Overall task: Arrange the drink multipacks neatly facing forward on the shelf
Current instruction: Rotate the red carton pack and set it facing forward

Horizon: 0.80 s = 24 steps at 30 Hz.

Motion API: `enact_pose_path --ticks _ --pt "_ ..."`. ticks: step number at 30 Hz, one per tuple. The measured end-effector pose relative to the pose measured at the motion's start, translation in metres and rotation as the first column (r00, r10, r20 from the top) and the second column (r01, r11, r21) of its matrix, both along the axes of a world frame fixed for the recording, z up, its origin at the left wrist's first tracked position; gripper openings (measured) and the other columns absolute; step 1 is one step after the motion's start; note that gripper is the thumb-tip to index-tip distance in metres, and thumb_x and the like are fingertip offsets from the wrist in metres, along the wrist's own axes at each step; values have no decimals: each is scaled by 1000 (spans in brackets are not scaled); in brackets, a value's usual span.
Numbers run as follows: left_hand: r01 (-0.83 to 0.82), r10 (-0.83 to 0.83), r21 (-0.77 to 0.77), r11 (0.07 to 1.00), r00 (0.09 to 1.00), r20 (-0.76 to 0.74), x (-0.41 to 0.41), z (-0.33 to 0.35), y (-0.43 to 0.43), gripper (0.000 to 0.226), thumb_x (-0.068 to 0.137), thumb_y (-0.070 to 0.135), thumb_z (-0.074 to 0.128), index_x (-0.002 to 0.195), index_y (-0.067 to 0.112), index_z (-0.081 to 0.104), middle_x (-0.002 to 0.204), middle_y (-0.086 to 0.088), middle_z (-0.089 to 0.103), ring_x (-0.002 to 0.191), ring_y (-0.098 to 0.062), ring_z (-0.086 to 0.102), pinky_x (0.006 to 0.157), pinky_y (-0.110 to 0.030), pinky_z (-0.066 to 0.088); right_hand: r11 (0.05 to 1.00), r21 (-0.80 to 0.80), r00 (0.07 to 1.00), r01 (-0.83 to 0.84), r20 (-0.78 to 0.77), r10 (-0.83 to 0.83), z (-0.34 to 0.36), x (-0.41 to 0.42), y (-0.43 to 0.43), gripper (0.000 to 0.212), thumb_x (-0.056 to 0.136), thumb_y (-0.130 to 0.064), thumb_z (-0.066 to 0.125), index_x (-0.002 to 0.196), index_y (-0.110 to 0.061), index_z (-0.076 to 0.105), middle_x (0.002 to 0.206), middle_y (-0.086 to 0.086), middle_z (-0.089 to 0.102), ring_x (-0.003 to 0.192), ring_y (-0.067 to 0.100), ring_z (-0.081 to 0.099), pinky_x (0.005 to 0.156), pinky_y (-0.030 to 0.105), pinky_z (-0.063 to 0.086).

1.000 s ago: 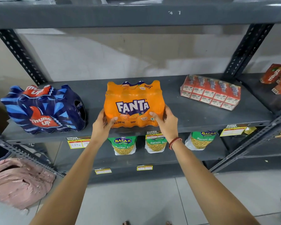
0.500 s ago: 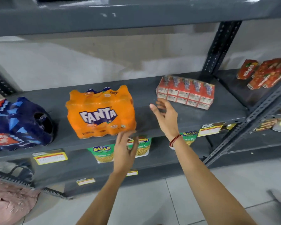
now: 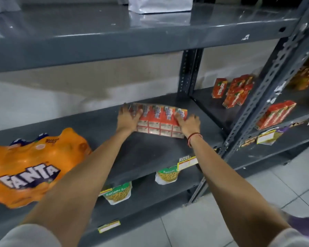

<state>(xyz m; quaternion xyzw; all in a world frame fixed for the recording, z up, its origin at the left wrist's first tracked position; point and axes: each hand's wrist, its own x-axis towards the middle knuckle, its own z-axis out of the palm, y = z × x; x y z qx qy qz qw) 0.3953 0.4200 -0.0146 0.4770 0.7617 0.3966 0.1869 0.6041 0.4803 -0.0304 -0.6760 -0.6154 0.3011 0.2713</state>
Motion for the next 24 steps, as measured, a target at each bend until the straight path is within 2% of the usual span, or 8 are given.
enact_pose_path --ticks 2,4,8,14,17,20,21,24 --pt "-36 49 -95 995 989 138 -6 -5 16 74 86 49 56 136 -1 35 137 -24 48 125 -39 46 103 -41 37 991 -132 999 -28 -34 24 -10 0 10 80 88 -62 43 128 8 47 140 28 41 134 37 34 110 43 28" --pt "-13 39 -133 991 981 190 -14 -13 23 64 85 48 59 127 1 49 125 -22 59 115 -37 56 100 -40 43 987 -158 996 -26 -89 12 -20 -1 14 79 88 -65 41 118 7 56 132 27 50 126 38 42 108 42 34" --pt "-42 50 -40 998 968 246 -21 -29 20 52 86 43 59 115 0 60 112 -20 66 103 -34 62 94 -40 48 999 -48 981 3 -191 -12 -31 -5 11 68 89 -59 45 110 3 62 117 23 62 111 38 56 99 47 45" --pt "-67 28 143 987 967 255 -13 -42 -10 42 86 35 63 114 4 60 108 -13 67 95 -23 63 79 -26 46 987 156 904 -34 -417 97 -39 1 -15 41 93 -39 52 118 -7 56 119 14 62 115 31 56 104 49 41" --pt "-68 7 217 974 963 269 -9 -51 -39 45 83 31 66 123 11 54 113 1 61 99 -10 58 81 -15 45 976 190 838 -111 -510 194 -48 11 -35 56 89 -47 54 138 -23 41 131 1 57 119 15 53 105 32 39" --pt "-141 72 273 952 966 249 4 -61 -62 52 83 28 67 129 14 49 116 10 55 102 -1 52 77 -1 38 971 188 795 -150 -560 231 -55 21 -43 69 80 -52 60 141 -30 37 126 -6 60 115 8 57 100 28 44" --pt "-164 96 271 948 964 247 8 -62 -66 55 83 29 67 131 15 47 118 9 55 105 -2 50 83 -4 38 968 186 787 -169 -565 246 -55 25 -41 69 78 -51 63 139 -29 38 124 -5 61 114 9 59 100 31 47" --pt "-211 154 199 957 952 265 13 -65 -73 61 80 33 70 132 14 44 129 -3 58 117 -17 52 101 -37 41 954 182 790 -238 -535 299 -52 37 -32 69 77 -39 70 137 -20 42 124 -1 62 116 15 59 99 36 49"
